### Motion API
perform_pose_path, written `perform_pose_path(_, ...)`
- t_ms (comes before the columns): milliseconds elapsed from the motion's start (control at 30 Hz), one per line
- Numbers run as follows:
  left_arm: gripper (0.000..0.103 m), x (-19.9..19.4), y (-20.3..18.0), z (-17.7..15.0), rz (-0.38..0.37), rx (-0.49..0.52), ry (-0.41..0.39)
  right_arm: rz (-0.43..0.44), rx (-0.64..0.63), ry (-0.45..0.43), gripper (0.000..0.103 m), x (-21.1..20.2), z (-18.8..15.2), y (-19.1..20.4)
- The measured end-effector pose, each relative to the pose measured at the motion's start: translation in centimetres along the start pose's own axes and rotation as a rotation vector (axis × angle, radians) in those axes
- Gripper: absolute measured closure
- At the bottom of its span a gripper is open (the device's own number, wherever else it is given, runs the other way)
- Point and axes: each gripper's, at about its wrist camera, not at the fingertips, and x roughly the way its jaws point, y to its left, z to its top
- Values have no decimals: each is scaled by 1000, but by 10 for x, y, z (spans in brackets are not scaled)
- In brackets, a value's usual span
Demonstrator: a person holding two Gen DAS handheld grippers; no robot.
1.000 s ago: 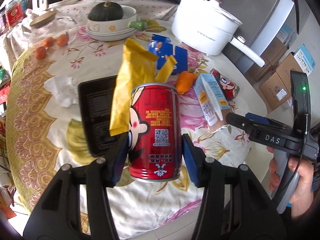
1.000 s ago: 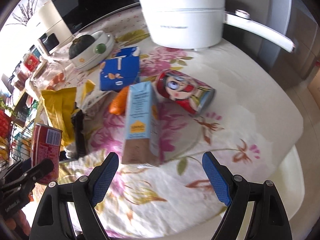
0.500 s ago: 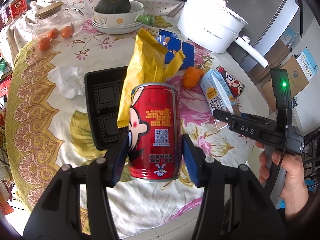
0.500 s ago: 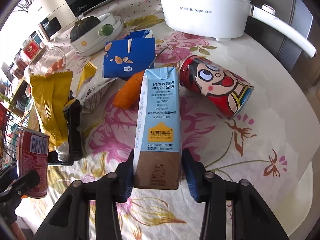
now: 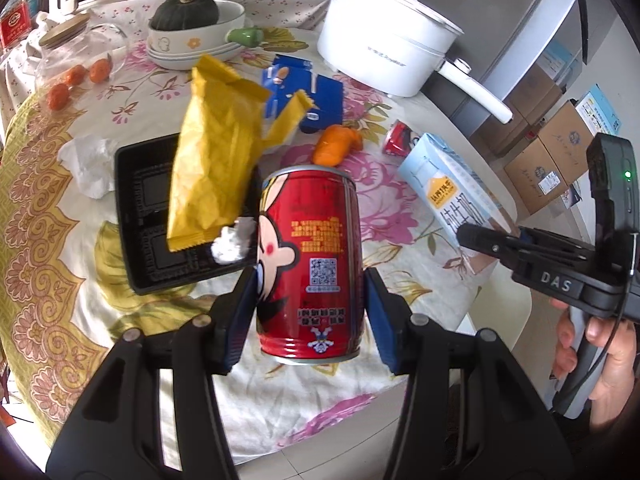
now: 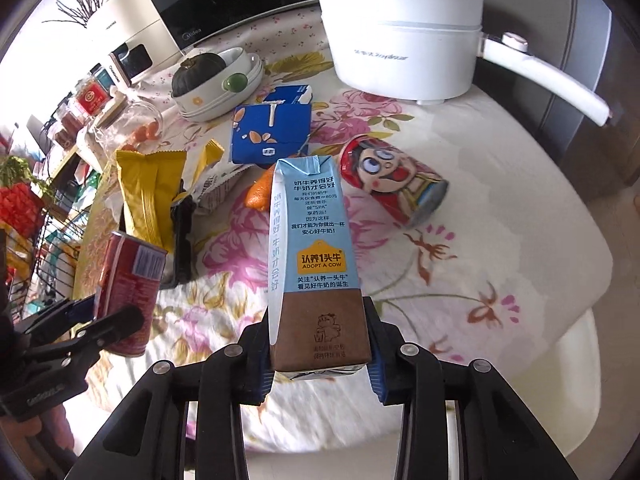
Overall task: Collect trash
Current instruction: 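Carry the red can and milk carton to the white bin and release them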
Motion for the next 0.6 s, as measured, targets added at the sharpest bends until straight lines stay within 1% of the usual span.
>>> perform_pose_path(167, 49, 5, -19, 0, -20, 30, 4, -31, 20, -10, 65, -23, -13, -29)
perform_pose_path(333, 49, 13, -43, -1, -41, 64, 11, -71, 63, -7, 65, -39, -26, -67)
perform_pose_path(600, 49, 32, -94, -7, -86, 143, 37, -119, 128, -1, 65, -61, -52, -120)
